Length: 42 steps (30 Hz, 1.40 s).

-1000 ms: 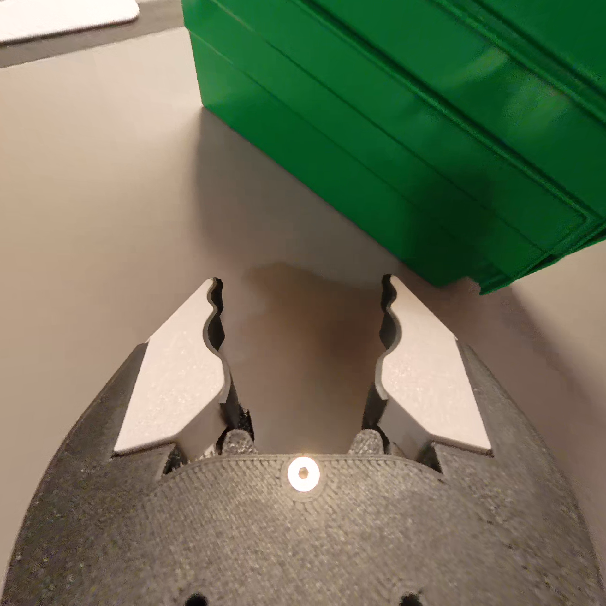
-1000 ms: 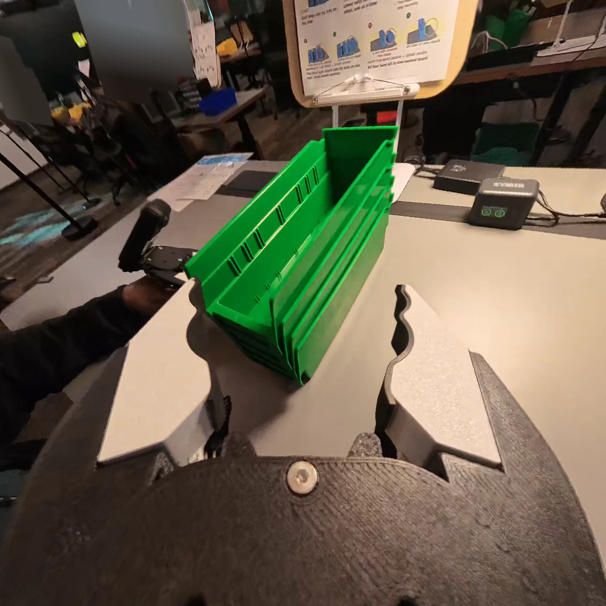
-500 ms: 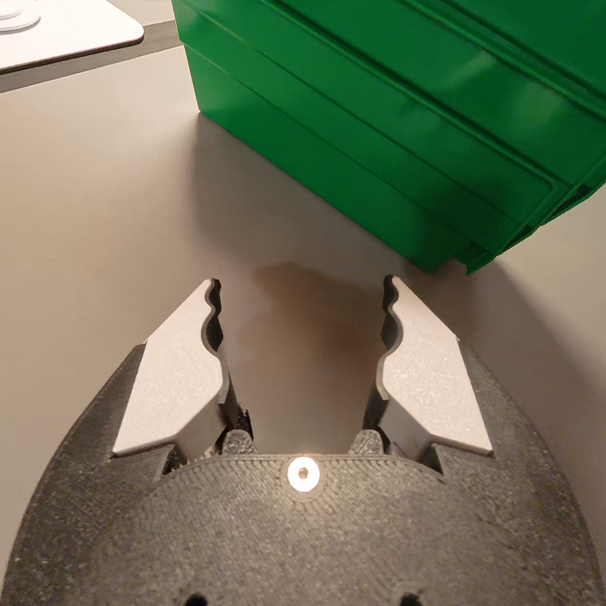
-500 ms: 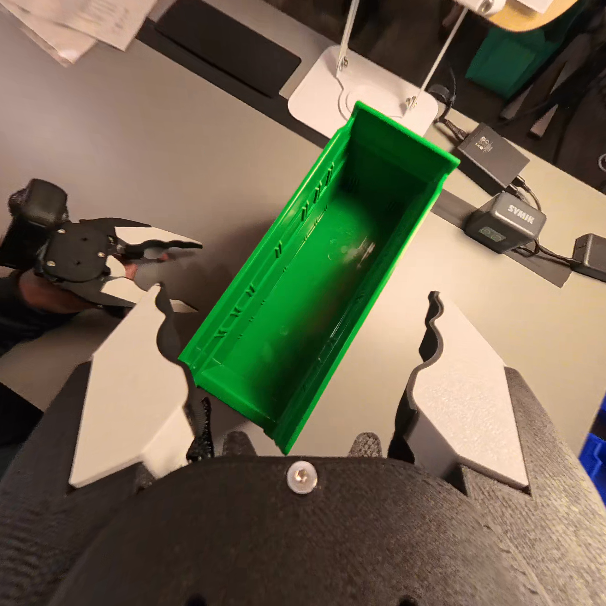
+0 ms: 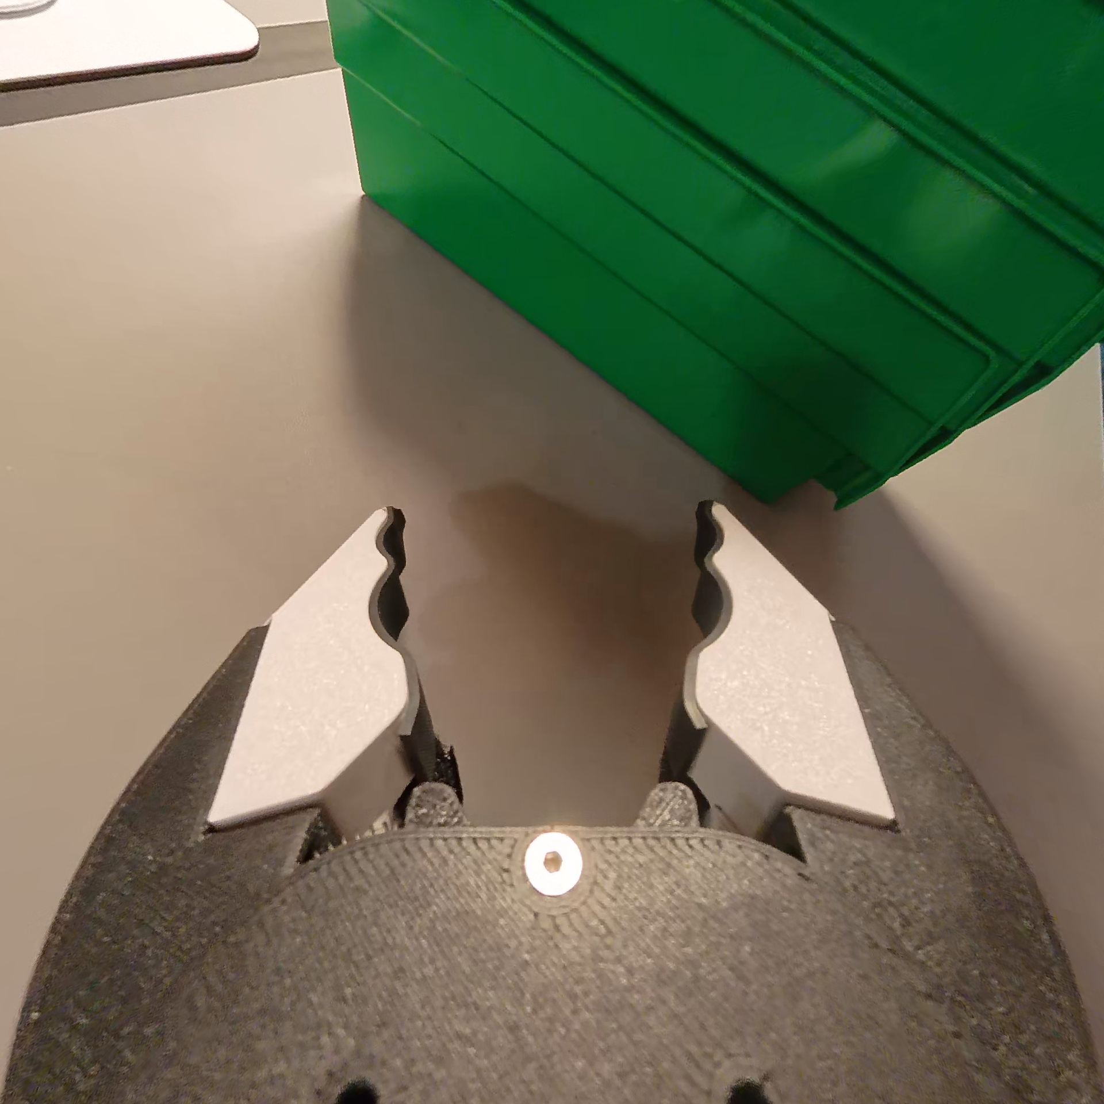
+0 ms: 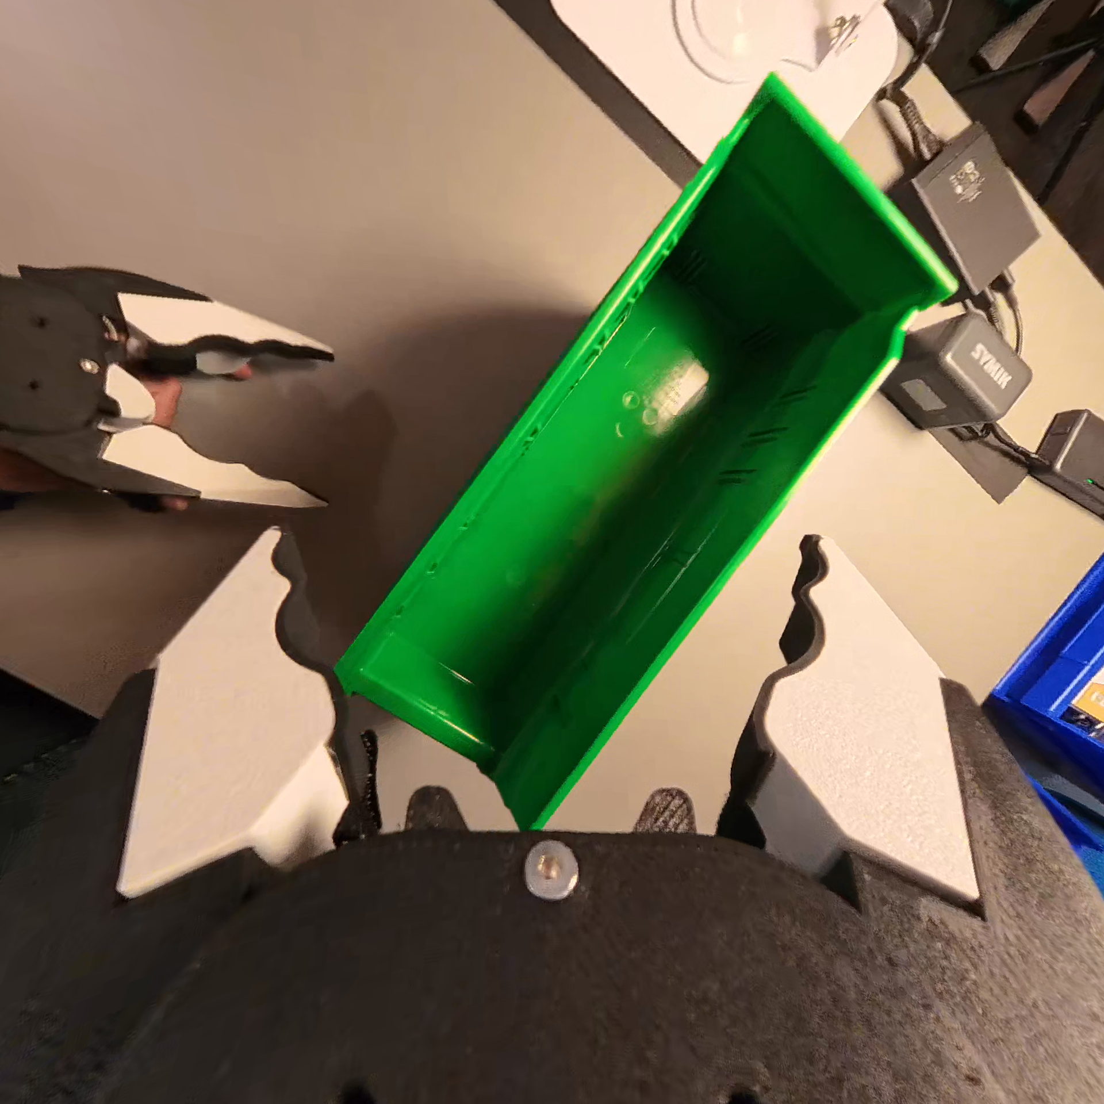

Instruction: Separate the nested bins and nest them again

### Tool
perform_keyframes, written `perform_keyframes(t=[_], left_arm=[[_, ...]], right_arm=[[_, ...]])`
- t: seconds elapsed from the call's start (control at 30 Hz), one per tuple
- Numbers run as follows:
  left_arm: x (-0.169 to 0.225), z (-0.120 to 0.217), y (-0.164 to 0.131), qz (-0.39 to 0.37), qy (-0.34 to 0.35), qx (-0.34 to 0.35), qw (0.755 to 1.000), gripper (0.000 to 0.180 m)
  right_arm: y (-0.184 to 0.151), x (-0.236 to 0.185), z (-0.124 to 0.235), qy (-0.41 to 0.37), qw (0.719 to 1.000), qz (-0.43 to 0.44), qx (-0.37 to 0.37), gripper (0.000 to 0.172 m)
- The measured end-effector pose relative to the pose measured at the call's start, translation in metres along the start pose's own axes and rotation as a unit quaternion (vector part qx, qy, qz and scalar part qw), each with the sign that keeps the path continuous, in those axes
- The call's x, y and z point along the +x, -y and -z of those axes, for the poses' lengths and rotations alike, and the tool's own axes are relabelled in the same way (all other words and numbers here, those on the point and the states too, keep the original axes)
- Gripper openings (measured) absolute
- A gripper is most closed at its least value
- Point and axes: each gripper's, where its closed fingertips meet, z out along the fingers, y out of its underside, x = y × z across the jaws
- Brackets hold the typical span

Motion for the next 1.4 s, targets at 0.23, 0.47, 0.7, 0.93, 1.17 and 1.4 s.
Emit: perform_keyframes(t=[0.23,0.47,0.7,0.93,1.17,1.4], left_arm=[[-0.002,0.000,0.000,0.005,0.001,0.001,1.000,0.096],[-0.002,0.000,0.000,0.007,0.002,0.000,1.000,0.096],[-0.001,0.000,-0.001,0.000,0.004,-0.004,1.000,0.095],[-0.001,0.000,-0.002,-0.003,0.005,-0.006,1.000,0.095],[-0.001,0.000,-0.002,-0.002,0.003,-0.007,1.000,0.094],[0.000,0.000,-0.002,-0.002,0.002,-0.008,1.000,0.094]], right_arm=[[0.010,0.008,-0.013,-0.013,1.000,-0.025,0.007,0.158],[0.022,0.036,-0.005,-0.006,0.994,-0.098,0.036,0.157],[0.009,0.041,-0.015,-0.013,0.991,-0.131,0.017,0.155],[-0.002,0.033,-0.038,-0.011,0.991,-0.135,-0.017,0.151],[-0.001,0.037,-0.052,-0.010,0.990,-0.136,-0.036,0.138],[-0.005,0.038,-0.058,-0.007,0.991,-0.130,-0.044,0.133]])
